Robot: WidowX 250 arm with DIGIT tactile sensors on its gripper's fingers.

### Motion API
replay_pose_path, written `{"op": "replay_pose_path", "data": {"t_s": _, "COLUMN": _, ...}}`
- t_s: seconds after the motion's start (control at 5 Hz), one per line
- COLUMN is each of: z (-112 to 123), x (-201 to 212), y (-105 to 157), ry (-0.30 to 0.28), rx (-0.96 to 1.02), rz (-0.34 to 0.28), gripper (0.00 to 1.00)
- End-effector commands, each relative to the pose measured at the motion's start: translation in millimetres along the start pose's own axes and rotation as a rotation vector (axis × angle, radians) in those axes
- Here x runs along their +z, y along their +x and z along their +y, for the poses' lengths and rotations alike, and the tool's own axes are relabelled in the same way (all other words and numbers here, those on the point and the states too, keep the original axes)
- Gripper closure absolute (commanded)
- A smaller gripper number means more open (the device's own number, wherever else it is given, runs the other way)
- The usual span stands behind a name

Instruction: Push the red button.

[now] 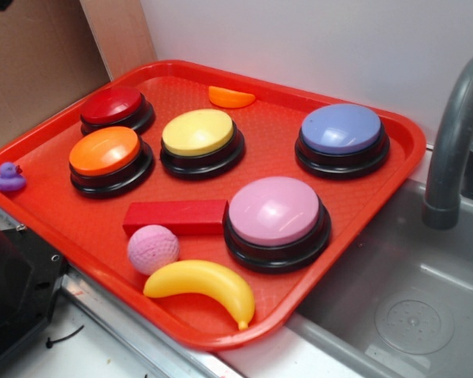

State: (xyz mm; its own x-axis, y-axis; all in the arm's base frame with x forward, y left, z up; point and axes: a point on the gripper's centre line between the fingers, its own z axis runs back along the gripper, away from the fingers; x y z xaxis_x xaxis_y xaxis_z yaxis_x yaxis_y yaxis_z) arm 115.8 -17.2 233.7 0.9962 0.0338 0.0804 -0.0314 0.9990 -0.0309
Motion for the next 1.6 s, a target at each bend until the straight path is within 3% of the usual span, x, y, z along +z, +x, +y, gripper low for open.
{"op": "replay_pose_path", "data": {"t_s": 0.0, "z": 0.0, "x": 0.0, "y": 0.0, "ry": 0.000, "rx": 0.000, "rz": 0.000, "gripper": 0.00}}
{"op": "replay_pose_path", "data": {"t_s": 0.2, "z": 49.7, "x": -41.8, "y": 46.4, "ry": 0.111, "rx": 0.241, "rz": 0.060, "gripper": 0.00}}
{"op": "replay_pose_path", "data": {"t_s": 0.4, "z": 103.1, "x": -66.0, "y": 84.9, "ry": 0.101, "rx": 0.466, "rz": 0.010, "gripper": 0.00}}
{"op": "replay_pose_path", "data": {"t_s": 0.8, "z": 157.2, "x": -137.2, "y": 112.0, "ry": 0.127, "rx": 0.537, "rz": -0.041, "gripper": 0.00}}
{"op": "replay_pose_path", "data": {"t_s": 1.0, "z": 164.2, "x": -155.6, "y": 114.2, "ry": 0.116, "rx": 0.534, "rz": -0.055, "gripper": 0.00}}
{"op": "replay_pose_path", "data": {"t_s": 1.4, "z": 156.7, "x": -187.6, "y": 114.4, "ry": 0.112, "rx": 0.496, "rz": -0.014, "gripper": 0.00}}
